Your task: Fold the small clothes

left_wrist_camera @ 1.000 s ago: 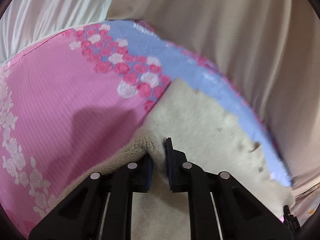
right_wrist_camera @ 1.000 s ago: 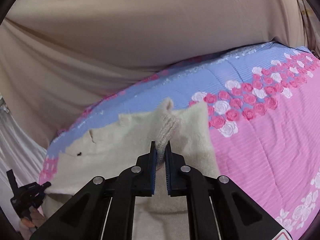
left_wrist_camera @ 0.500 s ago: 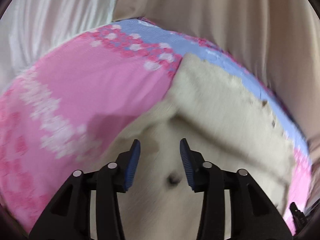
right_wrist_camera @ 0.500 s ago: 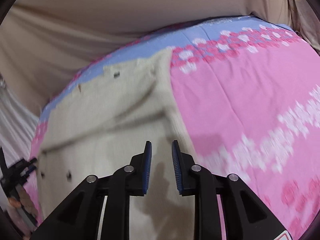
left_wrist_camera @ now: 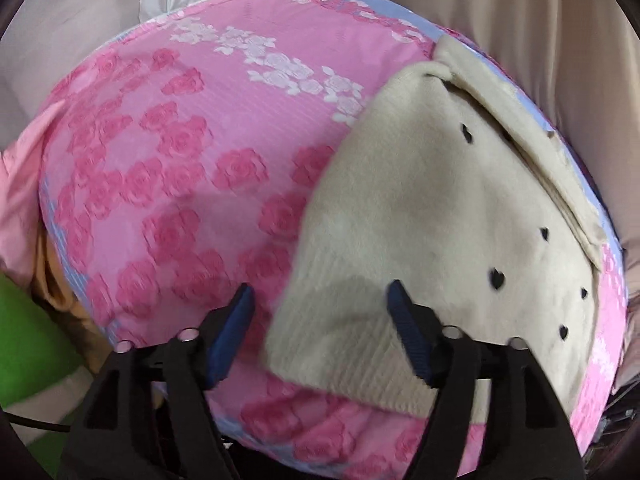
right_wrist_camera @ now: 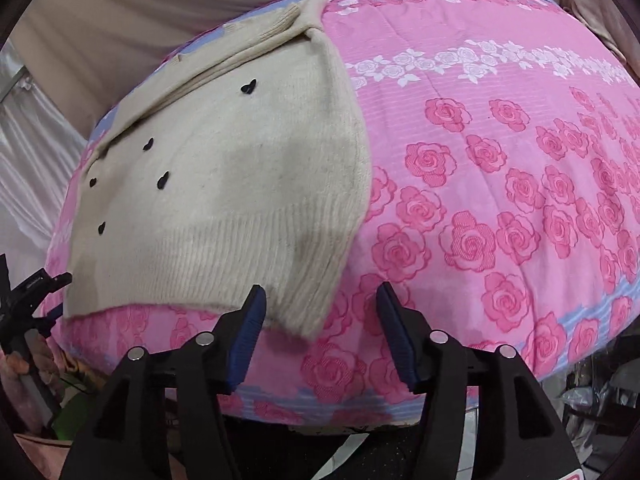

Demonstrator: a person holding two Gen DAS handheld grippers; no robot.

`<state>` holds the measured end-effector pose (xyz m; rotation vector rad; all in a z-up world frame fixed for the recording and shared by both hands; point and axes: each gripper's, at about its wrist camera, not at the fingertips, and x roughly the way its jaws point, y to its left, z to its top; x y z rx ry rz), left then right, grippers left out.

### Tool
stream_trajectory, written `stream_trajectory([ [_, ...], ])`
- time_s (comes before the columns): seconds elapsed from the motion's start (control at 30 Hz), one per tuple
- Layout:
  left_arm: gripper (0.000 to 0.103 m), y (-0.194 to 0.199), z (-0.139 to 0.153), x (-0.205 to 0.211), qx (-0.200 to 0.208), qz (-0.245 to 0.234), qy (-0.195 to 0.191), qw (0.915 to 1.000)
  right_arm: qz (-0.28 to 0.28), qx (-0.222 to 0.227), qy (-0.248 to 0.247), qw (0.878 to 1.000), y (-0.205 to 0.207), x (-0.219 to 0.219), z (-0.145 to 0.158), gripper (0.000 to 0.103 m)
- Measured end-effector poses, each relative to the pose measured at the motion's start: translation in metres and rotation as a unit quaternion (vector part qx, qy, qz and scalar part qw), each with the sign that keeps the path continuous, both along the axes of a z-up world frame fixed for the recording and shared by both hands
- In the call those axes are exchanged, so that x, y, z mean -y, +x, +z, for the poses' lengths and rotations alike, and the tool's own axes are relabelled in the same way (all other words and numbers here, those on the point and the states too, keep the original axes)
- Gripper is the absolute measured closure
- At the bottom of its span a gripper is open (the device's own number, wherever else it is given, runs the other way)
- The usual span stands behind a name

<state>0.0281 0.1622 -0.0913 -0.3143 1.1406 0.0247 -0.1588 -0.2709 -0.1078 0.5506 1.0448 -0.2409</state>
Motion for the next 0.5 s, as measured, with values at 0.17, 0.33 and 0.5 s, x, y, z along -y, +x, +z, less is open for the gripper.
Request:
stream_trajectory([
  [0.17,0.02,-0.006,-0.003,0.011,0.018,-0.003,0.015,0.9997,0.01,0.018,0.024,1.0,0.004,-0.006,-0.001,0.043],
  [0.33,0.031,0.003,-0.004,0.011,0.028,0.02,-0.006,0.9994,0.013,0.037,0.035,0.999,0.021,-0.01,-0.006,0.047],
  [0.5,0.095,0.018,0.004,0.008,0.01,0.002,-0.038,0.9992,0.002,0.055,0.061,0.997,0.024,-0.002,0.0,0.095],
])
